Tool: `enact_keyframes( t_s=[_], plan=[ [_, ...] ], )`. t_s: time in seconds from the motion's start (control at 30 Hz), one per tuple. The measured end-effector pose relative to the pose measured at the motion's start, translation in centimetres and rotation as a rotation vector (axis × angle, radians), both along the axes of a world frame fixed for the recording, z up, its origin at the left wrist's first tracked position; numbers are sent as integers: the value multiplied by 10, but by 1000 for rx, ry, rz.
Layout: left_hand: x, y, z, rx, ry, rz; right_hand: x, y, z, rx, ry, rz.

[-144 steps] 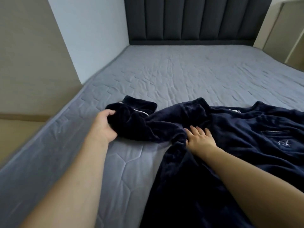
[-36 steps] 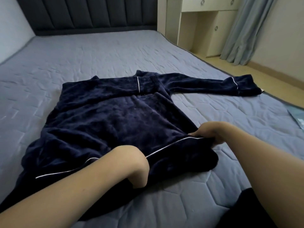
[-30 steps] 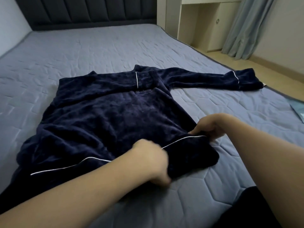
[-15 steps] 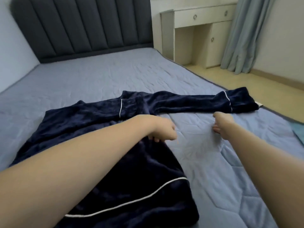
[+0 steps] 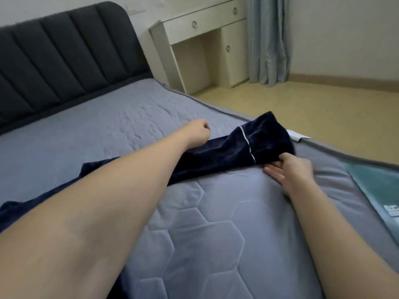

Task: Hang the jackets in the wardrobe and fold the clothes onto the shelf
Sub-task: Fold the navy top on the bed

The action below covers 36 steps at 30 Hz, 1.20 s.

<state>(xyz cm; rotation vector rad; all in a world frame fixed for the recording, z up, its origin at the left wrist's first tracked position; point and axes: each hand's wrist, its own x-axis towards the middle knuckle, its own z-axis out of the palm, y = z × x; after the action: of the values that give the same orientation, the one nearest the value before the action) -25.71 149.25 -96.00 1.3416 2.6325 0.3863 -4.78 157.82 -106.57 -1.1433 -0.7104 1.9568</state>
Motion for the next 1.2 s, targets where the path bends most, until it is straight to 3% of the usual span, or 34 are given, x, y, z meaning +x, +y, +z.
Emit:
enact_keyframes(
  t_s=[0.13, 0.27, 0.47, 0.57, 0.77, 0.9, 1.0, 1.1, 1.2],
  plan=[
    [10, 83, -23, 77, -234, -44, -6, 5, -8, 40, 51, 8],
    [18, 130, -49, -72, -274, -46, -11, 17, -6, 8, 134, 17],
    [19, 107, -34, 248, -450, 80, -23, 10, 3, 268, 39, -59],
    [4, 53, 3, 409, -585, 190, -37, -25, 20, 436, 47, 37],
    [-61, -124, 42, 836, -1127, 464, -98, -141, 72, 996, -15, 367],
    [-114, -273, 42, 1171, -1162, 645, -165, -226, 78, 1468, -615, 710],
    [-156, -398, 23, 1366, -1051, 866, -208, -278, 63, 1569, -846, 756],
    [-181, -490, 3, 1358, -1024, 1120, -235, -303, 46, 1491, -983, 801],
    [-182, -510, -11, 1044, -979, 1147, -254, -315, 33, 1386, -1009, 729]
  ],
)
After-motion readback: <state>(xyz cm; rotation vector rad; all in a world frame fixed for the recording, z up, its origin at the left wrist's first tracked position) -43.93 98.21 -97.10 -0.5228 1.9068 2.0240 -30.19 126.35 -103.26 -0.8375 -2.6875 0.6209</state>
